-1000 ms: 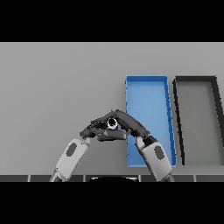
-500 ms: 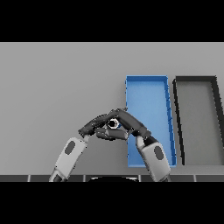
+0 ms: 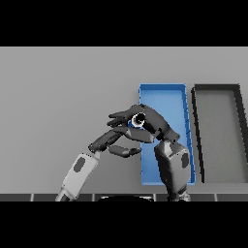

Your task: Pick up the blue pipe and place it into the blue bin.

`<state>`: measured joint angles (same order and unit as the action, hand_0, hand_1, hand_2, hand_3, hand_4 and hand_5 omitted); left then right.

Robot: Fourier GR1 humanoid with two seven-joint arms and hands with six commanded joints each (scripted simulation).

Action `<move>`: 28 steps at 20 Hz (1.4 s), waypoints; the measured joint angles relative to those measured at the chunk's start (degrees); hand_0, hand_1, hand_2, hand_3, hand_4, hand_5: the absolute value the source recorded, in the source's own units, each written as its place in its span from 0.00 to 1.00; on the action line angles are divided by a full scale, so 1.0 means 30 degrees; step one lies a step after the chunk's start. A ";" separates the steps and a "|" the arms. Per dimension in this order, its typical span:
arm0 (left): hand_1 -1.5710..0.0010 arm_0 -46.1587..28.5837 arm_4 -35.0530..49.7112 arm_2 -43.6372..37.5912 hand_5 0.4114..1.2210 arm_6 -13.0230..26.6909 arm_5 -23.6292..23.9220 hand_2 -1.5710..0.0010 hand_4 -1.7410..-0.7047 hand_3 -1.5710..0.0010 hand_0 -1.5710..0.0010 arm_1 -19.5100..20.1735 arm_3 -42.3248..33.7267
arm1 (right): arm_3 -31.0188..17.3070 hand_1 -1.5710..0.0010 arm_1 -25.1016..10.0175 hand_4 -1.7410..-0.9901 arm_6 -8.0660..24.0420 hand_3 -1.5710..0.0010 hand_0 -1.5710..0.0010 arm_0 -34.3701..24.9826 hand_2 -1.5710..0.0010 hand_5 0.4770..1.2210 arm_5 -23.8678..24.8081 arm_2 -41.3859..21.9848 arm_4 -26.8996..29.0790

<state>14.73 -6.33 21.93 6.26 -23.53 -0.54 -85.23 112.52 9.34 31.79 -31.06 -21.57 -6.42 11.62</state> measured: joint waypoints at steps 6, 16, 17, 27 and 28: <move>1.00 -0.0148 -0.0107 0.0103 0.07 -0.0175 -0.0010 1.00 0.77 1.00 1.00 0.0199 -0.0522 | -0.1245 0.00 -0.2450 0.32 0.0631 0.00 0.00 -0.5318 0.00 1.00 0.2857 0.4673 0.1554; 1.00 -0.0395 0.0014 -0.0184 0.07 -0.0063 0.0125 1.00 0.77 1.00 1.00 0.0519 -0.0822 | -0.2878 0.00 -0.4478 0.32 0.1042 0.00 0.00 -0.2411 0.00 1.00 0.2346 0.8193 -0.1412; 1.00 -0.0457 -0.0026 -0.0140 0.06 -0.0452 0.0110 1.00 0.77 1.00 1.00 0.0567 -0.0868 | -0.3020 0.00 -0.4482 0.32 0.1040 0.00 0.00 -0.1633 0.00 1.00 0.2489 0.8141 -0.1768; 1.00 -0.0405 -0.0386 -0.0197 0.07 -0.0999 0.0334 1.00 0.78 1.00 1.00 0.0840 -0.0824 | -0.4681 0.00 -0.4092 0.32 0.1043 0.00 0.00 0.4542 0.00 1.00 0.4726 0.7056 -0.4301; 1.00 -0.0411 -0.0523 -0.0162 0.07 -0.1070 0.0463 1.00 0.78 1.00 1.00 0.0748 -0.0668 | -0.4819 0.00 -0.3960 0.32 0.1043 0.00 0.00 0.5020 0.00 1.00 0.5135 0.6649 -0.4503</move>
<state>13.50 -7.90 21.45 3.05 -22.15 1.71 -87.23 98.06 -2.54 34.92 -16.00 -6.16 13.52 -1.89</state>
